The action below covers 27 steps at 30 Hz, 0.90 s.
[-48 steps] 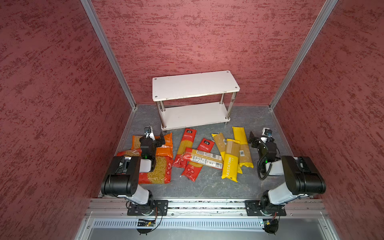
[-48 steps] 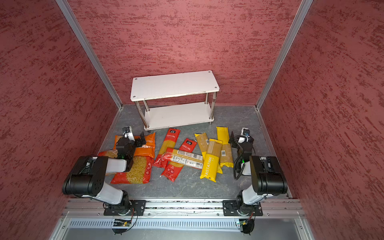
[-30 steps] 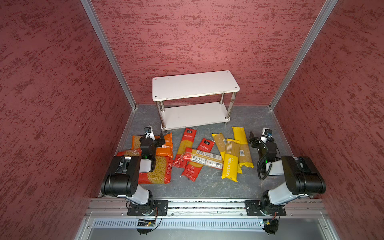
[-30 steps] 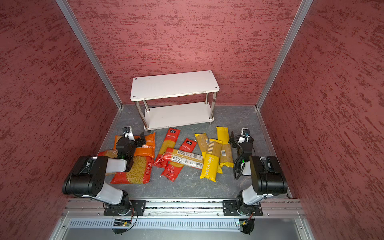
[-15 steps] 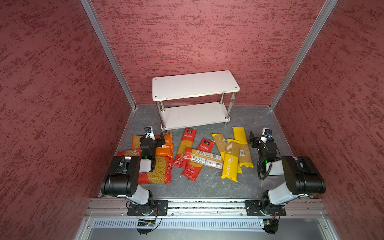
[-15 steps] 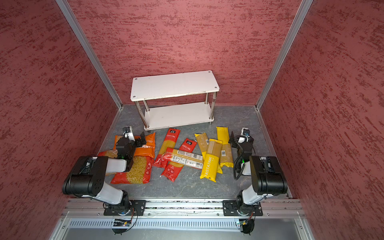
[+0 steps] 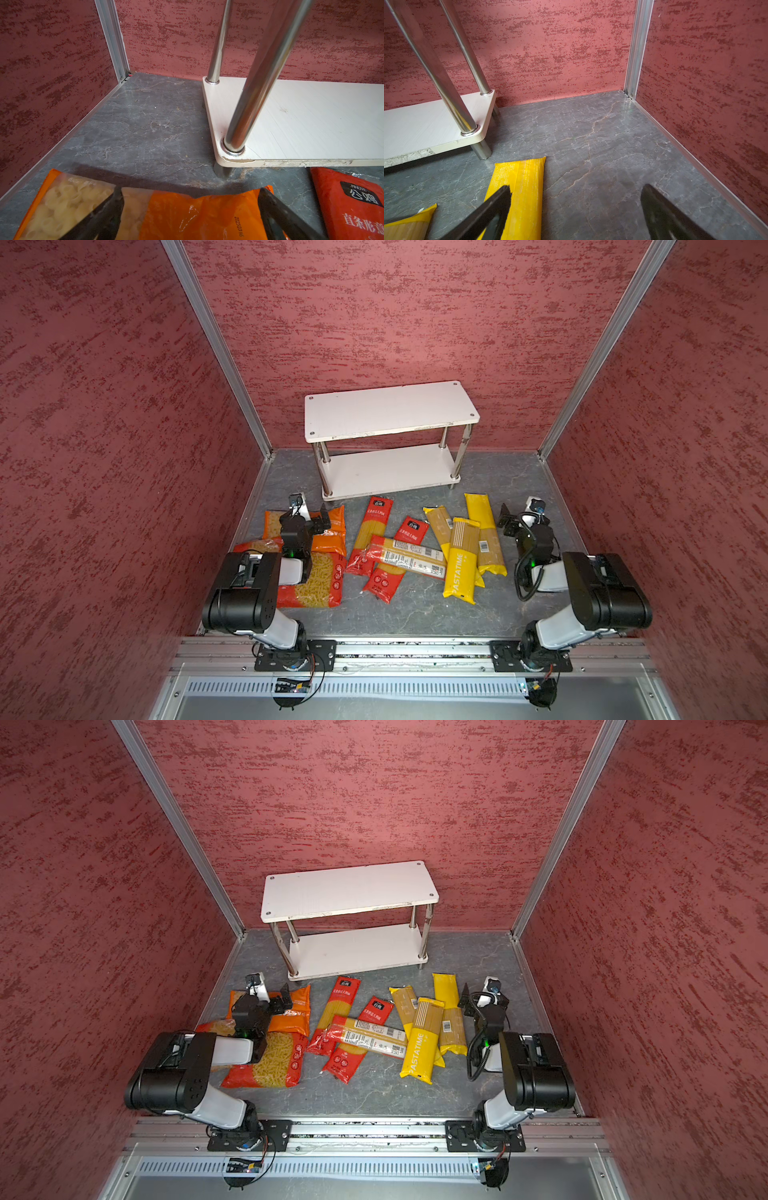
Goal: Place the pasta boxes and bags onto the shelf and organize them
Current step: 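Reach both grippers toward the yellow PASTATIME spaghetti pack in the middle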
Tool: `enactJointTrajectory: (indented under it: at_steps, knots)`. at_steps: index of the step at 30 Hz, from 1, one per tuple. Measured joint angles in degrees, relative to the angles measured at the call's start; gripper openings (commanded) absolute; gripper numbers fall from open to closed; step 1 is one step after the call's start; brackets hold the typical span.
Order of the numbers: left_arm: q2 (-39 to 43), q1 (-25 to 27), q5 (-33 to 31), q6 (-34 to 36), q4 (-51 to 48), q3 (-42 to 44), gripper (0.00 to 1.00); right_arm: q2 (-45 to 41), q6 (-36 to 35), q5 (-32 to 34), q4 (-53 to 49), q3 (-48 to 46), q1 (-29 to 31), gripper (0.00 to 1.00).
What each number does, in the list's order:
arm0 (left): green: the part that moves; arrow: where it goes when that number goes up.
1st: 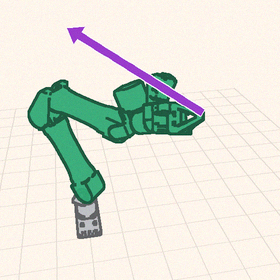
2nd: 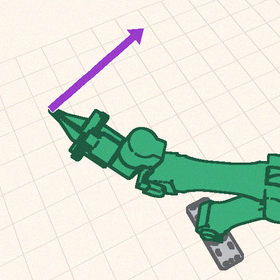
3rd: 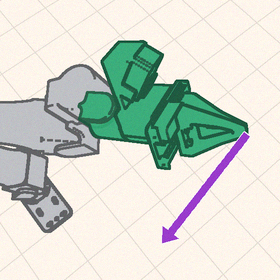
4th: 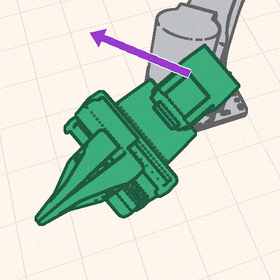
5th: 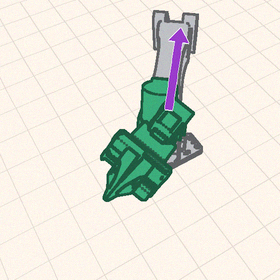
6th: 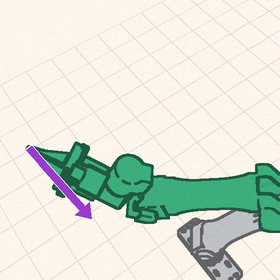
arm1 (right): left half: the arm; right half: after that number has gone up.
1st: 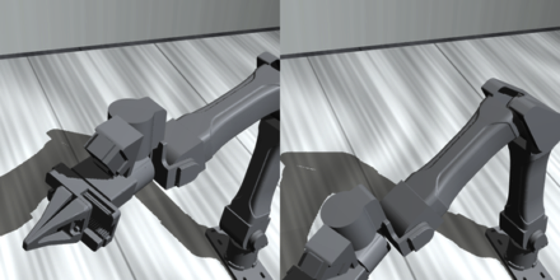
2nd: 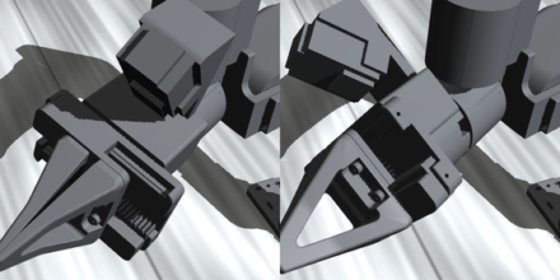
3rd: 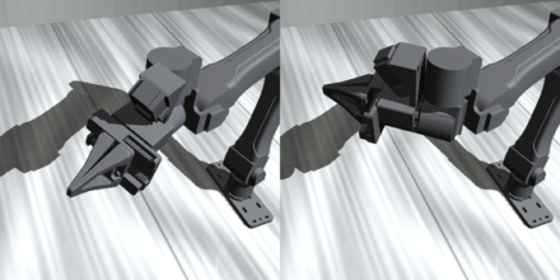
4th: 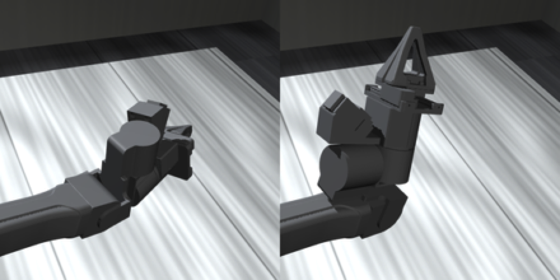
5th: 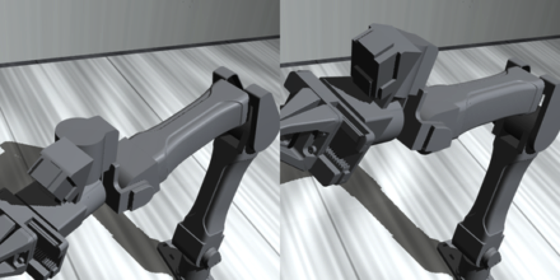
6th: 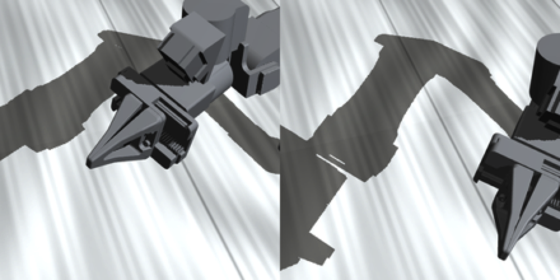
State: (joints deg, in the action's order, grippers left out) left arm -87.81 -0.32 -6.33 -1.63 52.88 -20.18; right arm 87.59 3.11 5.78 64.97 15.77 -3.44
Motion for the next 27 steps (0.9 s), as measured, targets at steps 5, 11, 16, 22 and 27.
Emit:
enactJointTrajectory:
  at_steps: [5,11,16,22,27]
  knots:
    - [0.83,1.31,-1.68,0.55,-0.09,0.28,1.00,-10.47,-0.13,0.94,-8.28,1.03,1.14,0.99]
    - [9.55,6.43,-10.82,1.27,-7.30,-0.20,0.99,-23.34,5.20,10.56,-30.36,9.53,5.90,0.99]
    - [19.80,11.19,-21.46,-1.16,-20.59,-4.50,1.00,-26.80,19.21,10.82,-50.14,20.37,6.97,0.96]
    - [33.24,14.40,-25.81,-11.87,-43.25,-9.38,1.00,-31.91,33.38,-5.55,-54.53,14.10,6.43,0.83]
    - [40.44,10.01,-19.32,-25.18,-61.11,-14.40,0.99,-28.13,39.21,-14.16,-61.79,15.43,8.44,0.81]
